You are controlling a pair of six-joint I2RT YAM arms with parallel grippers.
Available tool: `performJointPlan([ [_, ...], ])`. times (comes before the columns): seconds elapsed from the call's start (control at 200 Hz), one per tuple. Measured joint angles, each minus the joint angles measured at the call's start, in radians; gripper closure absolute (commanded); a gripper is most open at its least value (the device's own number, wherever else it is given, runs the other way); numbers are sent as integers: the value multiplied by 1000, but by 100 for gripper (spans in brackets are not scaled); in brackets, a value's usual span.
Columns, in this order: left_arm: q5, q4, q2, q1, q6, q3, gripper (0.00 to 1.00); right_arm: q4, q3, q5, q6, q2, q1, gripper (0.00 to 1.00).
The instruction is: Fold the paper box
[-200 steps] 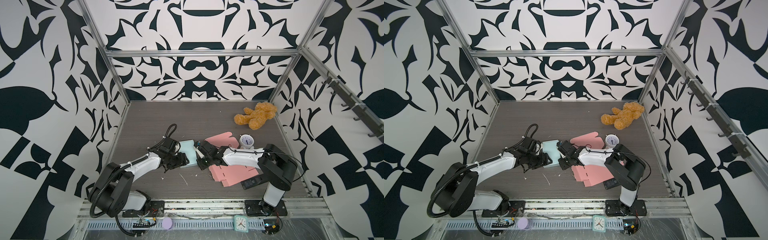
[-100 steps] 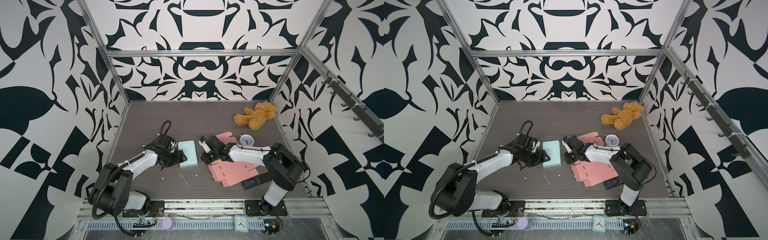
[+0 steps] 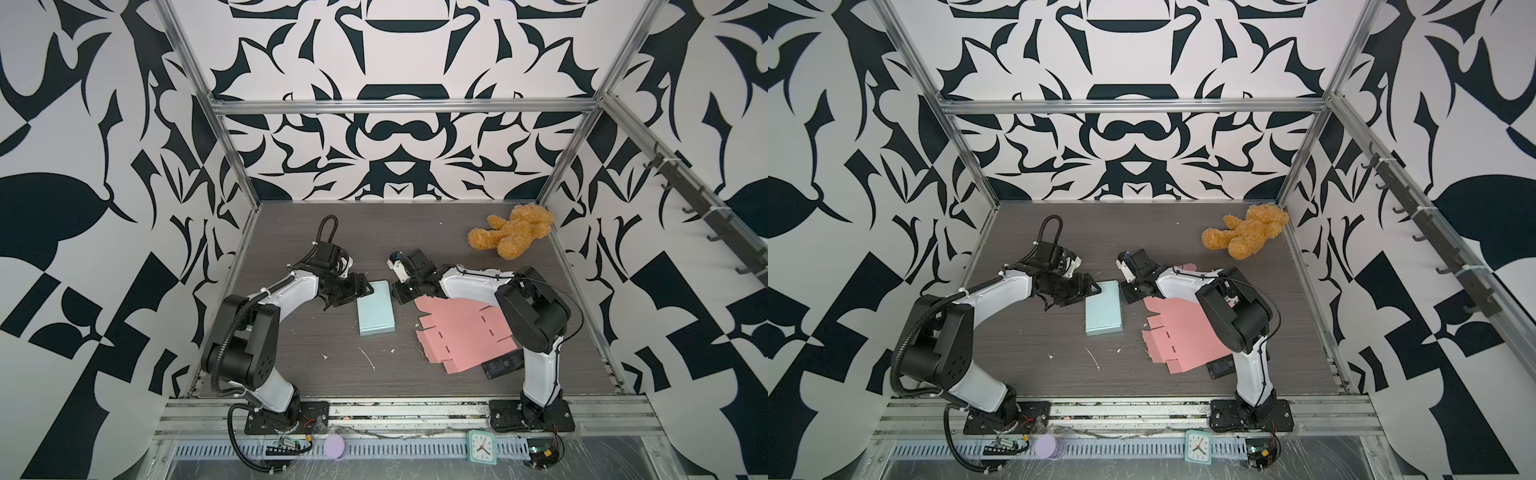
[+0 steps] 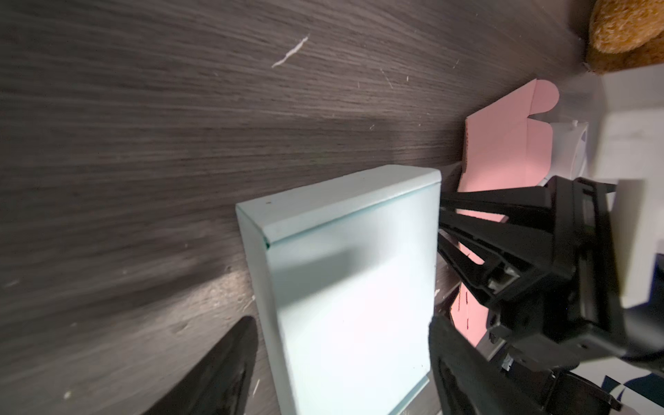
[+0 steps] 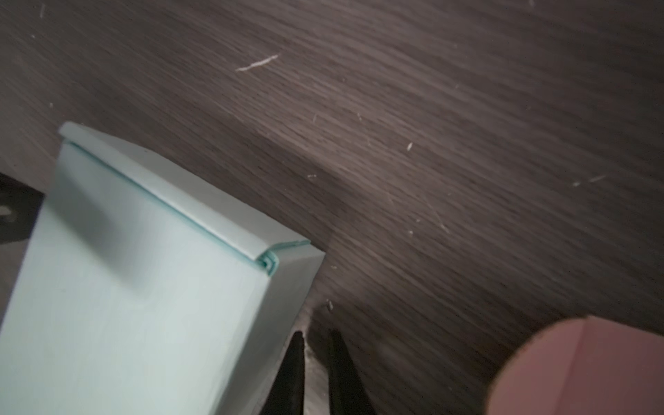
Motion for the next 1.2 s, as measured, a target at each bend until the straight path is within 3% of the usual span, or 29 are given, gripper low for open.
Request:
performJointPlan([
  [0.805, 20, 14, 132, 0, -6, 94, 24, -11, 31, -5, 9, 19, 5, 84],
  [1.2, 41, 19, 179, 52, 11, 155, 18, -7, -141, -20, 36, -127, 40, 68],
])
